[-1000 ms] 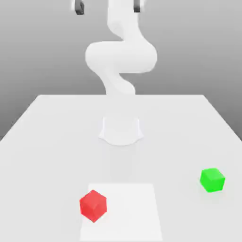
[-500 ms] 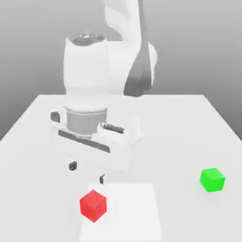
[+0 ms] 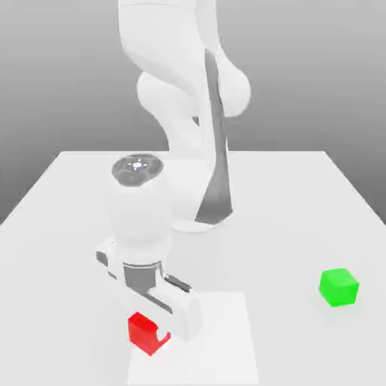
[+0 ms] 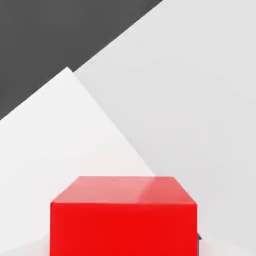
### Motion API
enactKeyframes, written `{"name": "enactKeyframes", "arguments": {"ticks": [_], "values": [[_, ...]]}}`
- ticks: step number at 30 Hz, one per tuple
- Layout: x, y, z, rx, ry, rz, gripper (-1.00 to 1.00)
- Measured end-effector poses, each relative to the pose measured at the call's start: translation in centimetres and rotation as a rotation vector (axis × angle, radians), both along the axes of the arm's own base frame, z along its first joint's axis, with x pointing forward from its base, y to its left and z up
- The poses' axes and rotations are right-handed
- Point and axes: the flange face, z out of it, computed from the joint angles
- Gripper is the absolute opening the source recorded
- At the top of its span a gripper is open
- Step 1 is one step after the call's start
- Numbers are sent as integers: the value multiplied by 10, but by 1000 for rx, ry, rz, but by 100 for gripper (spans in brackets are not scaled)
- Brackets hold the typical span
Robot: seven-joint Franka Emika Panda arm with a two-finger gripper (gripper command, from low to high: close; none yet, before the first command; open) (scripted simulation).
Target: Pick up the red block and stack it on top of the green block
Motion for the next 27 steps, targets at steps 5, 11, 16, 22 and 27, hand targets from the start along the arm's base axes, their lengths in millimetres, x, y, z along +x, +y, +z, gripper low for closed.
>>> {"name": "enactKeyframes", "arguments": {"ticks": [5,11,16,22,27], "values": [[0,5,50,1,0,7,-100],[-2,142,71,17,-7,230,-100],[-37,246,82,20,-6,402,-100],[-111,350,91,6,-1,603,-100],[-116,360,71,-2,-5,608,-100]]}}
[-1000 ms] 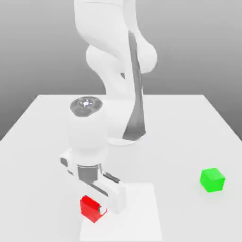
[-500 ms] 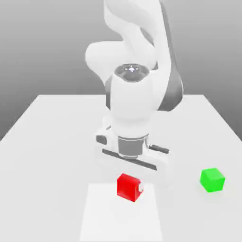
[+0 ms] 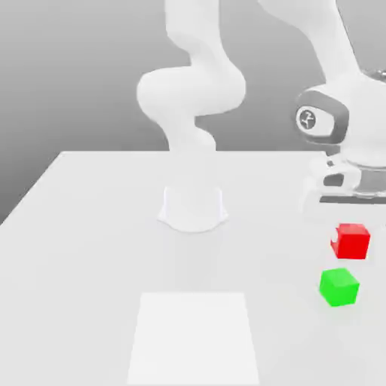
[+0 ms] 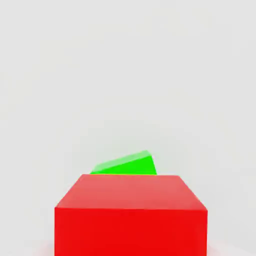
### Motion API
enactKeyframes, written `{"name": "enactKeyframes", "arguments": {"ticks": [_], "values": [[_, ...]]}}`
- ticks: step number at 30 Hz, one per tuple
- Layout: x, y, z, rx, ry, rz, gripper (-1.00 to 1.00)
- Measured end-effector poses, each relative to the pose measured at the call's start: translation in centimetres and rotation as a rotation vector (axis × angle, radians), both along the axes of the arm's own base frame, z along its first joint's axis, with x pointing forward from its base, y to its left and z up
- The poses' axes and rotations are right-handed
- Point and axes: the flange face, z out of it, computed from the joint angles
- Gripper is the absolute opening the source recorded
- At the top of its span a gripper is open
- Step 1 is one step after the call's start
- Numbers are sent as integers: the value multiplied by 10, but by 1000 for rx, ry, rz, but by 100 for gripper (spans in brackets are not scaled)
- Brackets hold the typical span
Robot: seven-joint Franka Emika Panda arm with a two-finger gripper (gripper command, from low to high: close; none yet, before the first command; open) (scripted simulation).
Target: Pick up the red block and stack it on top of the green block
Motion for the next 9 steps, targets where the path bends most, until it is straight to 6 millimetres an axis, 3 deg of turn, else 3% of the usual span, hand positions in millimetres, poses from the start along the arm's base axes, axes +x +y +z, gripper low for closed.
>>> {"name": "enactKeyframes", "arguments": {"ticks": [5,6,9], "values": [[-1,-1,-35,0,2,0,-100],[-2,-1,-42,0,3,1,100],[-2,-1,-42,0,3,1,100]]}}
